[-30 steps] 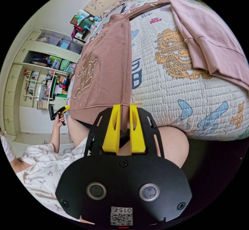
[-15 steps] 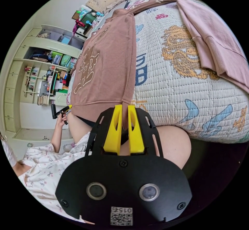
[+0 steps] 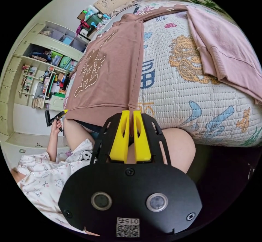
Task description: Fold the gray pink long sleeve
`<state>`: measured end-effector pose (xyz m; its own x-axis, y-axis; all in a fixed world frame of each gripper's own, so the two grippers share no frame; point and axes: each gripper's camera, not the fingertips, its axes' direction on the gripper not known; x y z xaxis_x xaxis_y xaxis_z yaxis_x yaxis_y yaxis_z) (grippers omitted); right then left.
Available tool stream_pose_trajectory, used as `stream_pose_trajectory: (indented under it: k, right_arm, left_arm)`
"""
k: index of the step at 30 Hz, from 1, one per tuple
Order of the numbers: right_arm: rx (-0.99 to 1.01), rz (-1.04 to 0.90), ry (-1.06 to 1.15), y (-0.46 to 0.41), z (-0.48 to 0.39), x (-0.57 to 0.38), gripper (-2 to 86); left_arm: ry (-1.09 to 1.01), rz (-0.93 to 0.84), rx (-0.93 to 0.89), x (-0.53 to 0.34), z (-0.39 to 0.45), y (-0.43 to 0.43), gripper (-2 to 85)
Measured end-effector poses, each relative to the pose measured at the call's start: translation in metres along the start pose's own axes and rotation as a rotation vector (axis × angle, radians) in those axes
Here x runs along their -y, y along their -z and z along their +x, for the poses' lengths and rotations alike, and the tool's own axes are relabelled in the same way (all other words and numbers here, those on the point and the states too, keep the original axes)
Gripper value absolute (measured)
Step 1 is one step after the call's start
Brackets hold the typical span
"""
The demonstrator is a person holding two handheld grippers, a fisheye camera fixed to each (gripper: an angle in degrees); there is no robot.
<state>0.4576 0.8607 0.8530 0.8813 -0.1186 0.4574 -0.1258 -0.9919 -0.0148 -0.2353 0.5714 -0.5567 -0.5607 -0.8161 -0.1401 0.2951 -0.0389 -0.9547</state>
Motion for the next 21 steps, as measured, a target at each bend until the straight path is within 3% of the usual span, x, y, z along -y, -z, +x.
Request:
stream_pose_trajectory:
  k: [6,13,17,21]
  right_arm:
    - [-0.126,-0.052,0.055,-0.056,-0.004,0.002,0.9]
    - [-0.239,-0.095,0.102,-0.134,-0.004,0.009,1.4]
    - [-0.401,-0.098,0.183,-0.185,-0.021,0.006,1.8]
    - [-0.534,-0.098,0.249,-0.229,-0.032,0.000,2.1]
  left_arm:
    - [-0.052,-0.067,0.094,0.045,0.041,0.011,1.0]
    - [-0.189,-0.137,0.326,0.088,0.124,-0.013,1.9]
    - [-0.271,-0.169,0.469,0.108,0.175,-0.020,2.8]
    - [-0.282,-0.183,0.485,0.126,0.192,-0.015,3.2]
